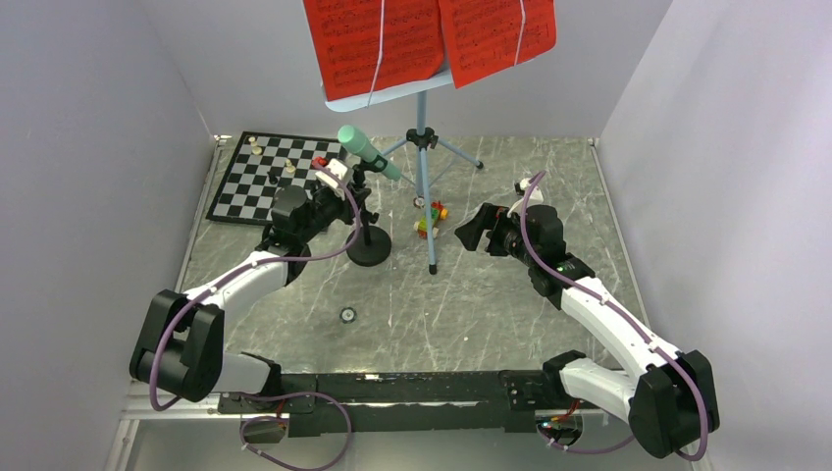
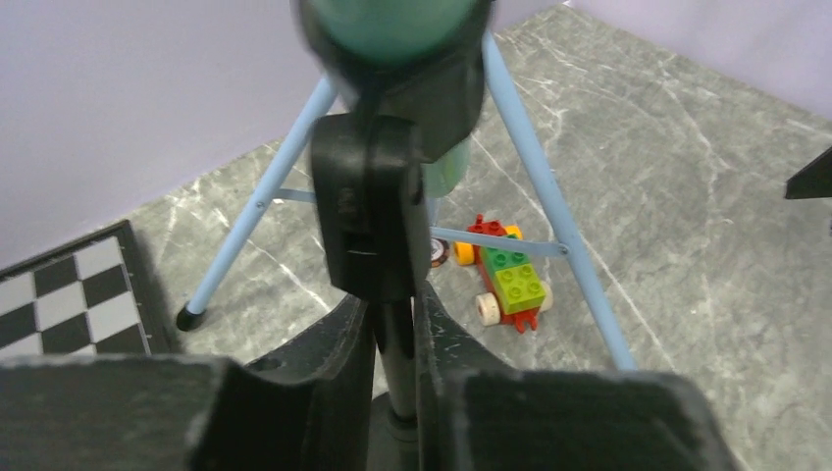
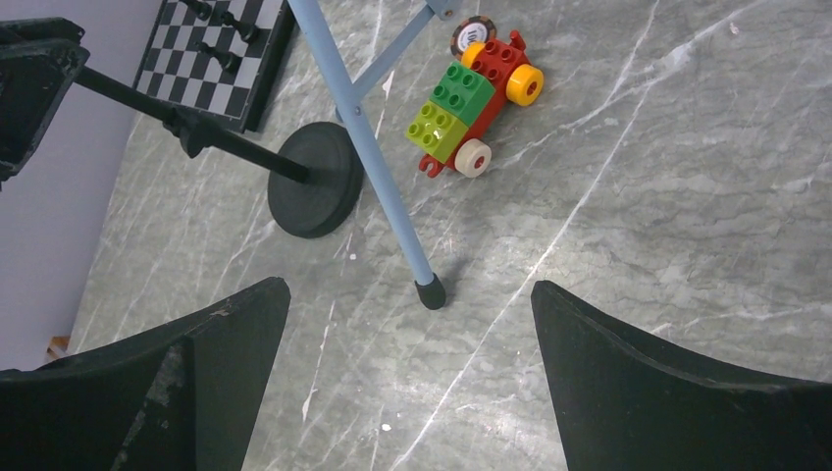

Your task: Pack up the instrument practice props

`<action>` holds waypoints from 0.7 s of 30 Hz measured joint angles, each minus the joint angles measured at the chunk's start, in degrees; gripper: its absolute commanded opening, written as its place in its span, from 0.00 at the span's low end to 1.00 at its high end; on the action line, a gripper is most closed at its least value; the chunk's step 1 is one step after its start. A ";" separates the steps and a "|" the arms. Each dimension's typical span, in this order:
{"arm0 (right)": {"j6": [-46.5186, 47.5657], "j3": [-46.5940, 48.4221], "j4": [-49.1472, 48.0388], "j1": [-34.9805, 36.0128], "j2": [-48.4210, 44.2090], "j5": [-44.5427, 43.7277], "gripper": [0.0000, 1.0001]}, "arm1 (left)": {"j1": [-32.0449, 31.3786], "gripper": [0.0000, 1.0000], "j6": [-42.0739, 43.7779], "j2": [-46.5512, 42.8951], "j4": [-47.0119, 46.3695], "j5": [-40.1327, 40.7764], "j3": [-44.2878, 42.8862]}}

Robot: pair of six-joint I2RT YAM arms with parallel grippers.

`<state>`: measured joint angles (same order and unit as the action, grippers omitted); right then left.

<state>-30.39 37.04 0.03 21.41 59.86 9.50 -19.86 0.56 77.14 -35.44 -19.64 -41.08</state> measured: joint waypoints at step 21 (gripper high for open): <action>-0.02 0.00 0.22 0.00 -1.18 1.01 1.00 | -2.91 0.00 -6.47 -16.76 3.89 -1.95 6.19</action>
<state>-30.41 37.04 0.25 21.41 58.67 10.50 -22.76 -5.91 60.38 -31.55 -21.58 -34.89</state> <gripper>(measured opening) 0.994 0.164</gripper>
